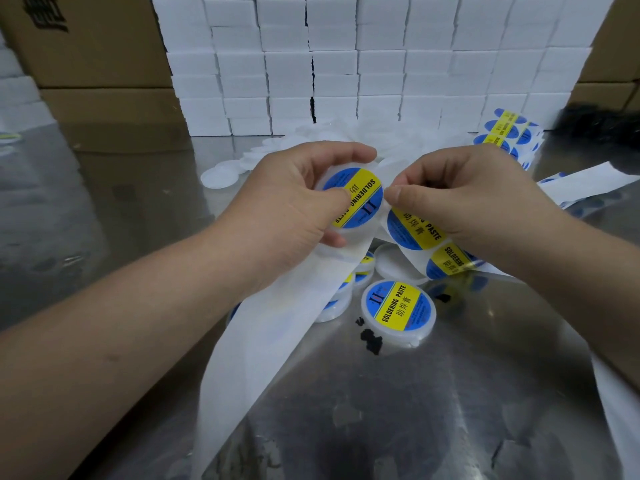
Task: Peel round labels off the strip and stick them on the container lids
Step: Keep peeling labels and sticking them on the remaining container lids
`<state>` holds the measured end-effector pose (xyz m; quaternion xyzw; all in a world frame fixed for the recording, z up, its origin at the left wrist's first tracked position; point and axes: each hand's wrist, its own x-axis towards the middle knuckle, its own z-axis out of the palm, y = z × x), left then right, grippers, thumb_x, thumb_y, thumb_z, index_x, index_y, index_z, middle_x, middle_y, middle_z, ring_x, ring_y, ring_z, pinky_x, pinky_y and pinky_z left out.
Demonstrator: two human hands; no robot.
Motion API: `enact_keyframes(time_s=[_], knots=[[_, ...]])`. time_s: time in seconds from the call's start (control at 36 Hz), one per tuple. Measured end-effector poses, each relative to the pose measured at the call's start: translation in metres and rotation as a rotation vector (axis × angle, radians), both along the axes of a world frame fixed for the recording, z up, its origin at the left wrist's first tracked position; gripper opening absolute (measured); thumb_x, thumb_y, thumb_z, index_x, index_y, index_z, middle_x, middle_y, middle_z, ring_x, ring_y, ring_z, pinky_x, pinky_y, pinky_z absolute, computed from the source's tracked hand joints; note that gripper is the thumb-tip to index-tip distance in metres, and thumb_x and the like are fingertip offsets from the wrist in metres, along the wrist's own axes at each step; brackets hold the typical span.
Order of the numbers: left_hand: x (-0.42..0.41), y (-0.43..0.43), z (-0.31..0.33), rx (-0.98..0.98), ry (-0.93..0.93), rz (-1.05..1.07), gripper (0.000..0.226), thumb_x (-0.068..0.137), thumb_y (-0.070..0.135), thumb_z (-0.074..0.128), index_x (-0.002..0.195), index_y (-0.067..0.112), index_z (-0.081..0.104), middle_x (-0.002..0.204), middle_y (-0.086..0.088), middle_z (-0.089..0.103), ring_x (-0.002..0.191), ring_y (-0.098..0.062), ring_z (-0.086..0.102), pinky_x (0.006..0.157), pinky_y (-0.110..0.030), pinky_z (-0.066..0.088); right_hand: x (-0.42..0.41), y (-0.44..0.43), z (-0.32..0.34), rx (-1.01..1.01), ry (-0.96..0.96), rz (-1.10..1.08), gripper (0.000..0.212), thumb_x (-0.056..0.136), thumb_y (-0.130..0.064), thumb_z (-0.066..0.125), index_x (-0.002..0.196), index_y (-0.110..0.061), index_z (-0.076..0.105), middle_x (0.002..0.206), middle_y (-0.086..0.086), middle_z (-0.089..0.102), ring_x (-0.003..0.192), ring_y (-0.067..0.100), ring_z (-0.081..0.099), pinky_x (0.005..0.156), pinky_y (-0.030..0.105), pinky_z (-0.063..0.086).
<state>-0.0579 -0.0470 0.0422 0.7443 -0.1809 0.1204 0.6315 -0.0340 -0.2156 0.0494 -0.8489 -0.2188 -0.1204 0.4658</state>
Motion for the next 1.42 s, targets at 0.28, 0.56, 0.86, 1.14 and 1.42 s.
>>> enact_keyframes(time_s=[0.28, 0.56, 0.86, 1.14, 1.42], knots=[[-0.001, 0.000, 0.001, -0.001, 0.005, -0.043, 0.056, 0.076, -0.013, 0.046, 0.084, 0.039, 0.067, 0.081, 0.019, 0.068, 0.078, -0.006, 0.067, 0.051, -0.019, 0.051, 0.001, -0.002, -0.002, -0.102, -0.092, 0.007, 0.026, 0.078, -0.050, 0.055, 0.071, -0.026, 0.064, 0.072, 0.000, 0.063, 0.057, 0.002, 0.050, 0.056, 0.024, 0.042], [-0.003, -0.001, -0.002, 0.025, 0.030, -0.136, 0.056, 0.082, -0.014, 0.044, 0.093, 0.037, 0.063, 0.077, 0.019, 0.068, 0.074, -0.004, 0.067, 0.053, -0.018, 0.051, 0.001, -0.003, -0.002, -0.256, -0.207, 0.024, 0.026, 0.069, -0.053, 0.048, 0.062, -0.030, 0.057, 0.067, -0.011, 0.057, 0.055, 0.000, 0.048, 0.051, 0.016, 0.036], [-0.002, -0.002, 0.001, 0.058, -0.008, 0.004, 0.032, 0.092, 0.015, 0.054, 0.080, 0.039, 0.070, 0.075, 0.010, 0.069, 0.066, -0.026, 0.064, 0.048, -0.025, 0.051, 0.001, -0.002, -0.003, -0.282, -0.246, 0.053, 0.033, 0.071, -0.050, 0.049, 0.067, -0.021, 0.063, 0.062, -0.009, 0.055, 0.053, 0.002, 0.046, 0.050, 0.015, 0.035], [-0.001, 0.001, 0.010, 0.123, -0.089, 0.160, 0.027, 0.092, 0.015, 0.053, 0.081, 0.036, 0.065, 0.066, 0.020, 0.066, 0.057, -0.003, 0.060, 0.051, -0.021, 0.053, 0.001, -0.002, -0.003, -0.243, -0.243, 0.015, 0.035, 0.069, -0.054, 0.049, 0.064, -0.022, 0.063, 0.062, -0.009, 0.058, 0.054, 0.001, 0.048, 0.050, 0.016, 0.035], [0.045, 0.052, -0.002, 0.220, 0.100, 0.563, 0.030, 0.092, 0.018, 0.045, 0.071, 0.030, 0.063, 0.072, 0.011, 0.056, 0.052, 0.002, 0.045, 0.047, -0.012, 0.034, -0.001, -0.002, -0.004, -0.229, -0.154, 0.024, 0.029, 0.070, -0.048, 0.047, 0.068, -0.025, 0.064, 0.074, -0.011, 0.062, 0.071, 0.006, 0.055, 0.059, 0.023, 0.042]])
